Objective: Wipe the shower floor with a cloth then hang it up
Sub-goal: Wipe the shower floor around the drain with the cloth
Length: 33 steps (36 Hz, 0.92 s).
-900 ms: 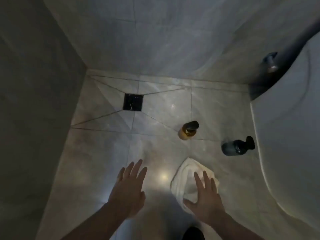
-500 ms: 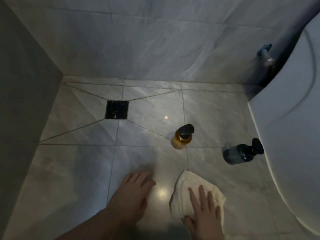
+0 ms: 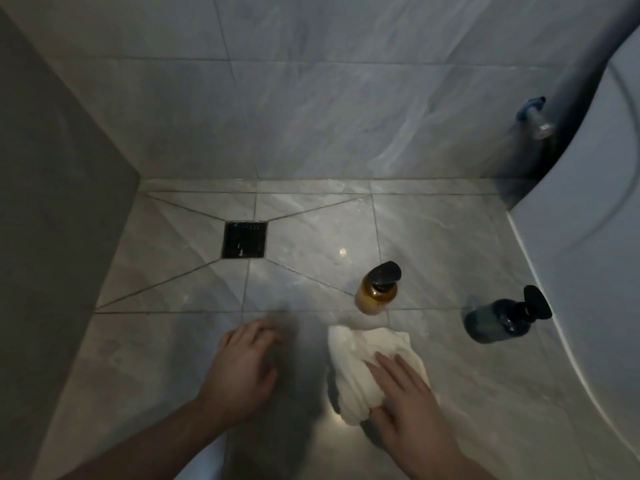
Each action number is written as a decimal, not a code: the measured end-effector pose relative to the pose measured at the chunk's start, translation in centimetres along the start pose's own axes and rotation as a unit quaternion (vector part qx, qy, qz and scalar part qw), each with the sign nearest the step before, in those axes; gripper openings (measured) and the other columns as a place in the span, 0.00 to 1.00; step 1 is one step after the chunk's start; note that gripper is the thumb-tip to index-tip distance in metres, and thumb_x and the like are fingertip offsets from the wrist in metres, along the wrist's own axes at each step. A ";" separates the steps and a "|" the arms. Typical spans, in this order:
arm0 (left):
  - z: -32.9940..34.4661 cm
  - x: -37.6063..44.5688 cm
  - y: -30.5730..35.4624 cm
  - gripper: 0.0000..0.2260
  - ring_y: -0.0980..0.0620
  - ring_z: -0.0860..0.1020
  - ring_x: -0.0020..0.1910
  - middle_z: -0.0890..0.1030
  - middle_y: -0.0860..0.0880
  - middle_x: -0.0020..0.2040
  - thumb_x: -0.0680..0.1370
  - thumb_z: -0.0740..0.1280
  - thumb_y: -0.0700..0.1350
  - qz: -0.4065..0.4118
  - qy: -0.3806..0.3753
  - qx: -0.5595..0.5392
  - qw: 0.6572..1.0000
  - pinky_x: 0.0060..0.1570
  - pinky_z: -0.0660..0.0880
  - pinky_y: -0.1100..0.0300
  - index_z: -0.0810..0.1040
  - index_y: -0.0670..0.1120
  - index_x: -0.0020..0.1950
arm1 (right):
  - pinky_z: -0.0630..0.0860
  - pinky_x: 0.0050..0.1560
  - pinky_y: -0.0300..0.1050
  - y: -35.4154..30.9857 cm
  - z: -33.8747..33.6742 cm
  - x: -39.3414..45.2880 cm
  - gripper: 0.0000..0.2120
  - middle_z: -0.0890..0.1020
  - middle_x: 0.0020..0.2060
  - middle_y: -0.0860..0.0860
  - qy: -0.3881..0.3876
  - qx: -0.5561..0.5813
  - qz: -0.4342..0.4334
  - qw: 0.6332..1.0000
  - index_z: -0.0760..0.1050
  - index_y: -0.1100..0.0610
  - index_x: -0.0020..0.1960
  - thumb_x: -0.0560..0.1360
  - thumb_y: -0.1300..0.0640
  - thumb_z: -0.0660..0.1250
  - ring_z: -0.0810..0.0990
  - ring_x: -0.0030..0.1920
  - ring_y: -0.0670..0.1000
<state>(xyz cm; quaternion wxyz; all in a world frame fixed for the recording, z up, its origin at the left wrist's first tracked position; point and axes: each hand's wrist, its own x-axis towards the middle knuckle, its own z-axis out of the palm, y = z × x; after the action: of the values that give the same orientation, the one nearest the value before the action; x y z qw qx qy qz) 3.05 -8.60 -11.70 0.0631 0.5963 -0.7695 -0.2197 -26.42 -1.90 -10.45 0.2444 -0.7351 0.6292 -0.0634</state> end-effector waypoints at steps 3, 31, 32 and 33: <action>0.2 -0.3 0.3 0.20 0.53 0.73 0.59 0.74 0.55 0.59 0.65 0.62 0.53 0.013 0.010 -0.011 1.000 0.59 0.68 0.55 0.75 0.57 0.58 | 0.46 0.76 0.45 -0.1 -0.1 0.4 0.30 0.49 0.78 0.40 -0.113 -0.015 0.008 0.994 0.59 0.35 0.74 0.73 0.37 0.60 0.48 0.79 0.50; 0.3 -3.3 5.3 0.17 0.65 0.80 0.45 0.83 0.61 0.46 0.65 0.73 0.48 -0.244 -0.015 -0.405 0.881 0.47 0.79 0.63 0.79 0.54 0.54 | 0.70 0.48 0.40 -6.2 -1.2 3.8 0.25 0.79 0.49 0.37 0.021 0.307 0.181 0.934 0.72 0.43 0.57 0.67 0.57 0.79 0.78 0.46 0.38; -0.3 -3.7 4.9 0.15 0.66 0.80 0.42 0.82 0.63 0.43 0.67 0.74 0.46 -0.241 -0.006 -0.410 0.880 0.43 0.77 0.66 0.78 0.53 0.52 | 0.70 0.47 0.36 -6.8 -1.4 4.3 0.25 0.79 0.49 0.37 0.018 0.306 0.155 0.939 0.71 0.42 0.57 0.68 0.58 0.79 0.78 0.46 0.34; -0.8 -4.2 4.4 0.13 0.66 0.79 0.40 0.82 0.64 0.41 0.68 0.74 0.45 -0.237 0.002 -0.405 0.883 0.40 0.75 0.69 0.76 0.53 0.50 | 0.71 0.48 0.34 -7.2 -1.6 4.8 0.25 0.79 0.49 0.36 0.009 0.302 0.133 0.944 0.71 0.41 0.57 0.68 0.57 0.79 0.77 0.47 0.31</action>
<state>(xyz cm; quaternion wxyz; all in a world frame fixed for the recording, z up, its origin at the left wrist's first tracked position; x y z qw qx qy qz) 0.61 -3.98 -8.52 0.2473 0.6836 -0.4493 -0.5194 -19.67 -6.27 -6.96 0.4558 -0.5359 0.6743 -0.2243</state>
